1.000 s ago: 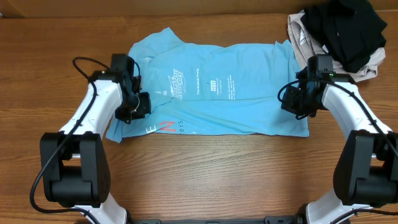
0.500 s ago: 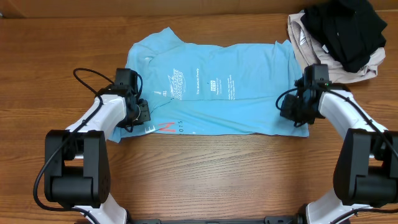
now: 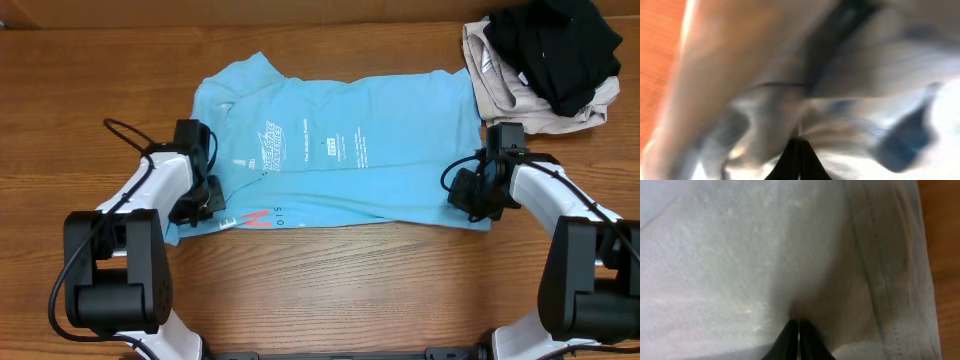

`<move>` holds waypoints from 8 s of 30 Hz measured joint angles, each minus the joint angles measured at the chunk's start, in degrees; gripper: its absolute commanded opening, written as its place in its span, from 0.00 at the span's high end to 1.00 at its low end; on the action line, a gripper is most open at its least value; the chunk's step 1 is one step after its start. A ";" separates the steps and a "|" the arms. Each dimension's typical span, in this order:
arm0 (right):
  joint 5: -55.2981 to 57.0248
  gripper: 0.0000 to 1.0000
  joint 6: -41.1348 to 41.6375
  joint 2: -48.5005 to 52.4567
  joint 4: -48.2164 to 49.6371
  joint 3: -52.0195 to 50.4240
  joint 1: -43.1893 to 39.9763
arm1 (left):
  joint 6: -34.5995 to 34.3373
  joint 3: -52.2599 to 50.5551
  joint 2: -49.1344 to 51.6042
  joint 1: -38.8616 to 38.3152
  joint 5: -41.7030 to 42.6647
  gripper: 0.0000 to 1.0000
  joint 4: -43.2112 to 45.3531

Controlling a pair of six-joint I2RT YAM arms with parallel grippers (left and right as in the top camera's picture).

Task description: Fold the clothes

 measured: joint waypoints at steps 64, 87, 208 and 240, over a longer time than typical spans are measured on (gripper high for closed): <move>-3.02 0.09 -9.09 -4.42 -16.96 22.88 0.22 | 24.35 52.74 25.42 -2.23 18.60 0.13 7.26; -3.02 0.10 -10.10 -4.42 -17.88 22.88 1.99 | 30.14 55.76 37.64 -5.29 18.93 0.22 20.81; 13.84 0.68 -12.13 28.57 47.08 24.24 8.17 | 18.71 85.79 39.85 -2.40 4.07 0.96 -23.37; 11.85 0.31 -12.33 25.68 5.81 52.94 7.23 | 18.73 85.79 35.32 -2.40 4.63 0.96 -24.52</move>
